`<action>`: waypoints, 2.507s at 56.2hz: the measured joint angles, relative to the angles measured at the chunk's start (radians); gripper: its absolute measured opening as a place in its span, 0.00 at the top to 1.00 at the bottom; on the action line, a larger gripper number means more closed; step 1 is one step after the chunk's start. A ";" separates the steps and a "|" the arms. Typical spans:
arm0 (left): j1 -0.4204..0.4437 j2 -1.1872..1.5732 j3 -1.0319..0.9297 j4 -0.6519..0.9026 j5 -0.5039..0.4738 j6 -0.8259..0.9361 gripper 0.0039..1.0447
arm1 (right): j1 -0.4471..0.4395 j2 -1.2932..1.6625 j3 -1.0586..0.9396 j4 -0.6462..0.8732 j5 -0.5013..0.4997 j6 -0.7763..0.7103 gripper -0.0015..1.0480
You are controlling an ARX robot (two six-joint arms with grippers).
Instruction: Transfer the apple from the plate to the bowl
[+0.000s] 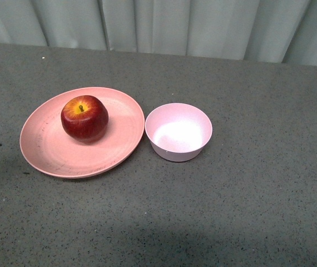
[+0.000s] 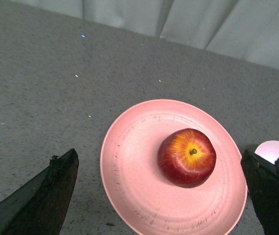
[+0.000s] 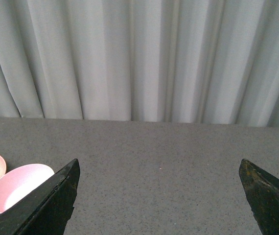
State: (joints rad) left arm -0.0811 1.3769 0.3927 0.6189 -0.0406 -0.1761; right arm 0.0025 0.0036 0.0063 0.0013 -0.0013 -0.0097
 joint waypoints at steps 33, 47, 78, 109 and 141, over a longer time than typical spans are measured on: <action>-0.105 0.480 0.391 -0.136 0.038 0.011 0.06 | 0.000 0.000 0.000 0.000 0.000 0.000 0.09; -0.114 0.571 0.442 -0.179 0.047 0.035 0.06 | 0.000 0.000 0.000 0.000 0.000 0.000 0.09; -0.138 0.669 0.486 -0.213 0.044 0.058 0.26 | 0.000 0.000 0.000 0.000 0.000 0.000 0.09; -0.290 0.575 0.512 -0.206 0.053 0.067 0.32 | 0.000 0.000 0.000 0.000 0.000 0.000 0.09; -0.458 0.739 0.647 -0.202 0.014 0.074 0.32 | 0.000 0.000 0.000 0.000 0.000 0.000 0.09</action>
State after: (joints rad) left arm -0.5392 2.1159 1.0397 0.4171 -0.0265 -0.1020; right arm 0.0025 0.0036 0.0063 0.0013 -0.0013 -0.0097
